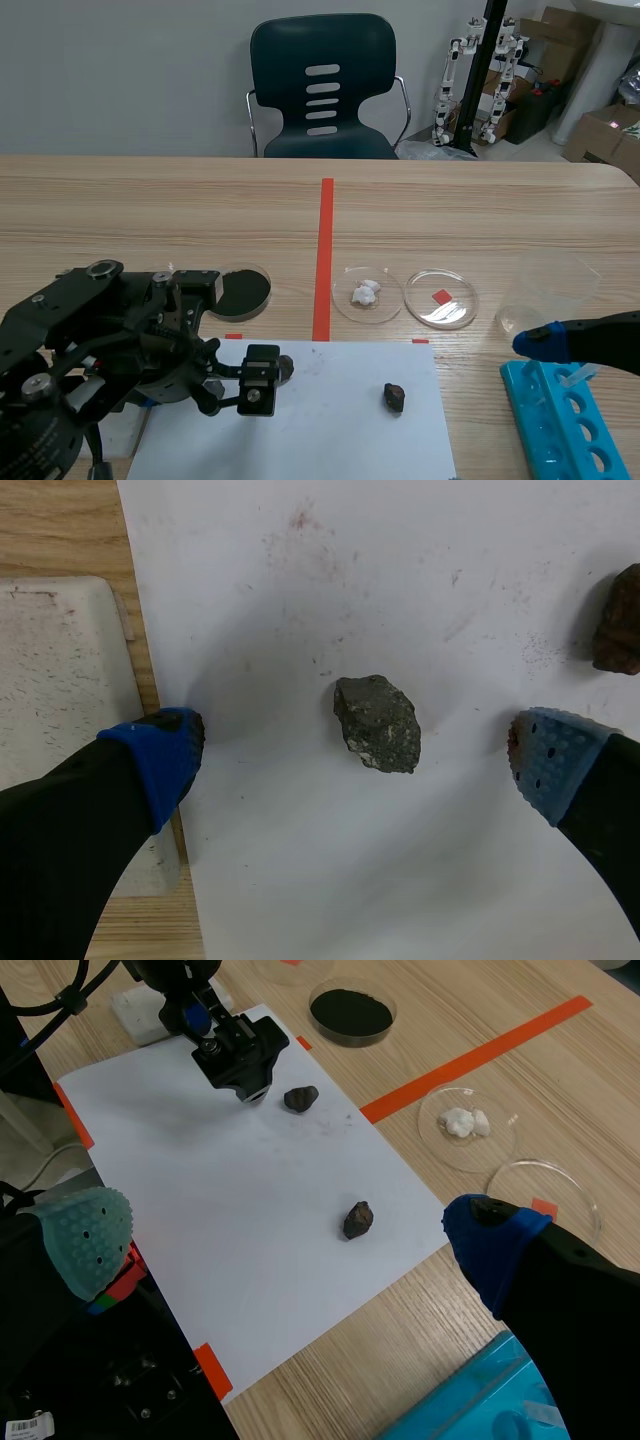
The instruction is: Pick up the left mineral with the left hand
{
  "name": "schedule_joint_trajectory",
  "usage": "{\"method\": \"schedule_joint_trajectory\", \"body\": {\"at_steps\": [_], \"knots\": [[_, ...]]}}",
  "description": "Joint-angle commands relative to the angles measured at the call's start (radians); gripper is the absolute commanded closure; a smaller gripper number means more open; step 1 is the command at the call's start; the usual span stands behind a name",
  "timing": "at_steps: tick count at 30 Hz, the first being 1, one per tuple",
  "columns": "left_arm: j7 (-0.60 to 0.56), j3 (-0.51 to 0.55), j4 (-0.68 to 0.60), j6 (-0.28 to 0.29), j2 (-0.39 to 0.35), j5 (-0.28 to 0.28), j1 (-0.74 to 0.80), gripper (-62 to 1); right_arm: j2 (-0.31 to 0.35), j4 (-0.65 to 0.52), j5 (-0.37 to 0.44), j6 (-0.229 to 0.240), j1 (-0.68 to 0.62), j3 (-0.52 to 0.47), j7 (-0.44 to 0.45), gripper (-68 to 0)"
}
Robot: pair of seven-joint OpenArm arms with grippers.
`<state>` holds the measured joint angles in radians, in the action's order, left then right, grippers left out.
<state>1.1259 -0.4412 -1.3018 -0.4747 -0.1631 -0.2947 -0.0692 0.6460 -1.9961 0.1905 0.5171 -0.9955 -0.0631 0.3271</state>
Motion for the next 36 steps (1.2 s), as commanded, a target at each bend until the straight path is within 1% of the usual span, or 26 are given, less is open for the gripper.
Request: {"method": "schedule_joint_trajectory", "body": {"at_steps": [1, 3, 6, 11, 16, 18, 25, 28, 32, 36], "knots": [[-0.004, -0.013, -0.013, -0.001, 0.002, 0.004, -0.017, -62.3, 0.013, -0.003, 0.011, 0.000, 0.001, -0.001, 0.011, -67.9], [-0.008, -0.015, -0.013, -0.002, 0.007, 0.004, -0.017, -62.1, 0.013, -0.003, 0.011, 0.000, 0.001, -0.001, 0.011, -67.9], [-0.015, -0.015, -0.013, -0.002, 0.017, 0.004, -0.017, -53.8, 0.013, -0.003, 0.011, 0.000, 0.001, -0.001, 0.011, -67.9], [-0.014, -0.015, -0.013, -0.002, 0.019, 0.004, -0.017, -48.5, 0.013, -0.003, 0.011, 0.000, 0.001, -0.001, 0.011, -67.9], [-0.014, -0.015, -0.012, -0.010, 0.018, 0.004, -0.017, -41.4, 0.013, -0.003, 0.011, 0.000, 0.001, -0.001, 0.011, -67.9], [-0.014, -0.015, -0.011, -0.010, 0.018, 0.004, -0.017, -39.9, 0.013, -0.003, 0.011, 0.000, 0.001, -0.001, 0.011, -67.9], [-0.034, -0.015, 0.014, -0.010, 0.019, 0.011, -0.018, -39.7, 0.013, -0.003, 0.011, 0.000, 0.001, -0.001, 0.011, -67.9], [-0.038, -0.015, 0.015, -0.010, 0.019, 0.013, -0.018, -38.2, 0.013, -0.003, 0.011, 0.000, 0.001, -0.001, 0.011, -67.9], [-0.036, -0.015, 0.016, -0.010, 0.018, 0.016, -0.025, -34.6, 0.013, -0.003, 0.011, 0.000, 0.001, -0.001, 0.011, -67.9], [-0.026, -0.015, 0.017, -0.010, 0.018, 0.016, -0.029, -26.8, 0.013, -0.003, 0.011, 0.000, 0.001, -0.001, 0.011, -67.9]]}}
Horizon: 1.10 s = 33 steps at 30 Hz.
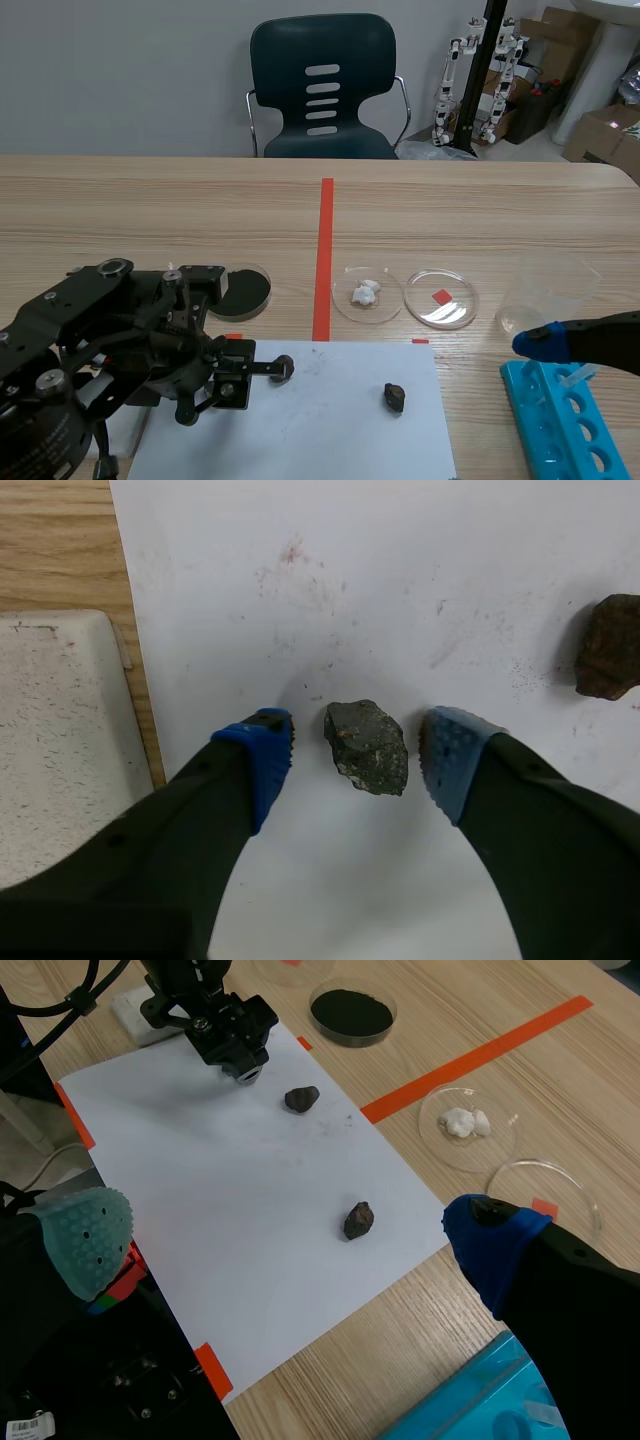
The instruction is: Pick up the left mineral with the left hand
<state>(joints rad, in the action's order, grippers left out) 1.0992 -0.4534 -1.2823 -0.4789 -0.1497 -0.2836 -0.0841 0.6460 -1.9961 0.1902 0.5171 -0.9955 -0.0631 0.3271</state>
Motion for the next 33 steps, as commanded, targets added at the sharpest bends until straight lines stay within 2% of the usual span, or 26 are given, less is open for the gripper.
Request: {"method": "schedule_joint_trajectory", "body": {"at_steps": [1, 9, 17, 23, 33], "knots": [[0.001, -0.003, -0.003, -0.006, 0.005, 0.005, -0.014, -24.9, 0.013, -0.003, 0.011, 0.000, 0.001, -0.001, 0.011, -67.9], [0.001, -0.003, -0.003, -0.006, 0.005, 0.004, -0.014, -14.4, 0.013, -0.003, 0.011, 0.000, 0.001, -0.001, 0.011, -67.9], [0.000, -0.003, -0.004, -0.005, -0.001, -0.005, -0.013, -14.1, 0.013, -0.003, 0.011, 0.000, 0.001, -0.001, 0.011, -67.9], [-0.009, -0.002, -0.068, -0.005, -0.046, -0.019, 0.016, -14.1, 0.013, -0.003, 0.011, 0.000, 0.001, -0.001, 0.011, -67.9], [-0.337, 0.039, -0.346, -0.004, -0.163, -0.019, 0.208, -14.1, 0.013, -0.003, 0.011, 0.000, 0.001, -0.001, 0.011, -67.9]]}}
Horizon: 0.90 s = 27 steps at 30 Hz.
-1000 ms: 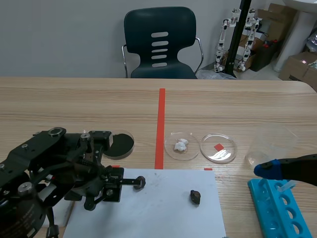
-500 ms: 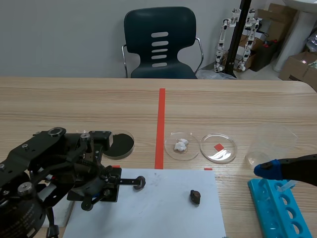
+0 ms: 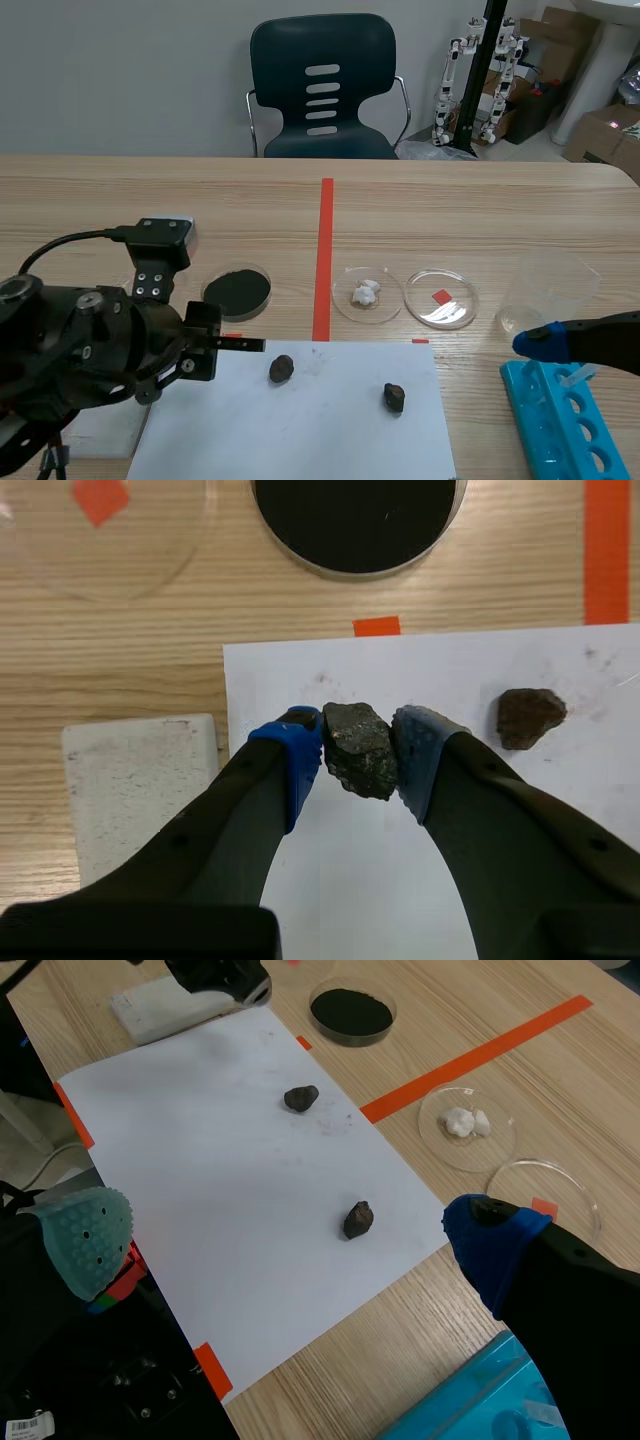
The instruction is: Pick up the left mineral with the left hand
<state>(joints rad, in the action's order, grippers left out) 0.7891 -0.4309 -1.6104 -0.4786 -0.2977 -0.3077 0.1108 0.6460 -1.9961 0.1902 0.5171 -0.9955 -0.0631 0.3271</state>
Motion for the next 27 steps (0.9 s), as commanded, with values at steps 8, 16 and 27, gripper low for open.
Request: {"method": "schedule_joint_trajectory", "body": {"at_steps": [8, 16, 27], "knots": [[-0.327, 0.137, -0.216, 0.159, -0.125, -0.040, 0.245, -14.1, 0.013, -0.003, 0.011, 0.000, 0.001, -0.001, 0.011, -67.9], [-0.616, 0.318, -0.357, 0.442, -0.155, -0.030, 0.520, -14.1, 0.013, -0.003, 0.011, 0.000, 0.001, -0.001, 0.011, -67.9], [-0.821, 0.376, -0.446, 0.723, -0.155, 0.098, 0.731, -14.1, 0.013, -0.003, 0.011, 0.000, 0.001, -0.001, 0.011, -67.9]]}}
